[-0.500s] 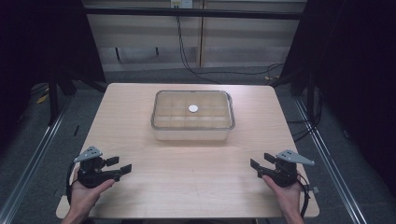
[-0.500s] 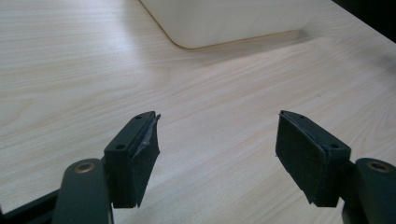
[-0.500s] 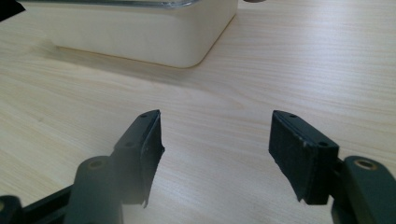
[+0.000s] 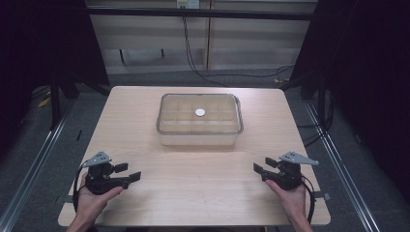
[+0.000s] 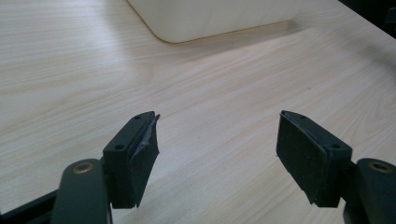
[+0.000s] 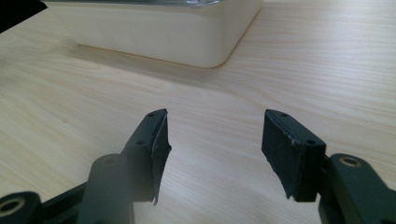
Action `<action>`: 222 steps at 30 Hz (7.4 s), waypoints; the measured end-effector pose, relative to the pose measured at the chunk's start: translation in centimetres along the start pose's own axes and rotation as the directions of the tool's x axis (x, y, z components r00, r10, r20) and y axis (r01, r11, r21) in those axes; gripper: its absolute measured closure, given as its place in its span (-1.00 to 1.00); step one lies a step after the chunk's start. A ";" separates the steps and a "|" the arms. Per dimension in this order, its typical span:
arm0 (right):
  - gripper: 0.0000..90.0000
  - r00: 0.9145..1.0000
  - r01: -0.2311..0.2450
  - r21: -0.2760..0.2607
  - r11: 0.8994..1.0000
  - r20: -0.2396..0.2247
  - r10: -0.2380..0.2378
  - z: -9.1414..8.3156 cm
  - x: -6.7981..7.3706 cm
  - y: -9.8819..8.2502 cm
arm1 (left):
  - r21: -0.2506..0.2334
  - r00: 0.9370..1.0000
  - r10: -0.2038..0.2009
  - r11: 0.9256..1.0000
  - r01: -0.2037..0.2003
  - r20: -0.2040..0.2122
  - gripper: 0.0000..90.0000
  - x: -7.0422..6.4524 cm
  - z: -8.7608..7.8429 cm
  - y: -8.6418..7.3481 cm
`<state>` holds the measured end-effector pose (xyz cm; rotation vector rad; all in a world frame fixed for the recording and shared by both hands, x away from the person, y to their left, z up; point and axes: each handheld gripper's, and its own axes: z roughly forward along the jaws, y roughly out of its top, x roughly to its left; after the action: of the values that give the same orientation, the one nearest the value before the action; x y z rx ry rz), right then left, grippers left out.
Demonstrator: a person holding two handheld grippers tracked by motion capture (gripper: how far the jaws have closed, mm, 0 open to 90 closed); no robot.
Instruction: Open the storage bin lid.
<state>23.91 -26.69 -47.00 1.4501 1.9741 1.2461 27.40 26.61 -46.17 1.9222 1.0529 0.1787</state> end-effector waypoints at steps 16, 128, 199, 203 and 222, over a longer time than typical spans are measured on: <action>-0.35 0.996 0.014 0.075 0.997 -0.093 -0.007 0.5 -0.4 2.4 | 0.009 0.999 -0.032 0.999 0.032 0.043 -0.17 0.3 1.6 2.9; -0.54 0.981 -0.062 0.343 0.937 -0.152 0.120 19.9 -6.5 17.4 | 0.061 0.999 -0.032 0.998 0.034 -0.033 -0.36 6.3 12.0 14.8; -0.50 0.977 -0.044 0.298 0.954 -0.187 0.103 20.6 -6.3 17.0 | 0.063 0.997 -0.066 0.996 0.069 -0.041 -0.20 6.3 13.8 16.7; -0.51 0.977 -0.044 0.297 0.954 -0.185 0.103 20.6 -6.2 17.0 | 0.076 0.997 -0.062 0.995 0.065 -0.041 -0.19 6.3 14.2 16.6; -0.51 0.980 -0.028 0.303 0.952 -0.179 0.086 20.4 -6.1 17.1 | 0.092 0.993 -0.117 0.989 0.115 0.015 -0.27 7.2 15.6 15.9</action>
<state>50.75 -22.37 -44.71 1.5884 2.3495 1.1862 49.22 18.25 -44.95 1.9329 1.1736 0.0453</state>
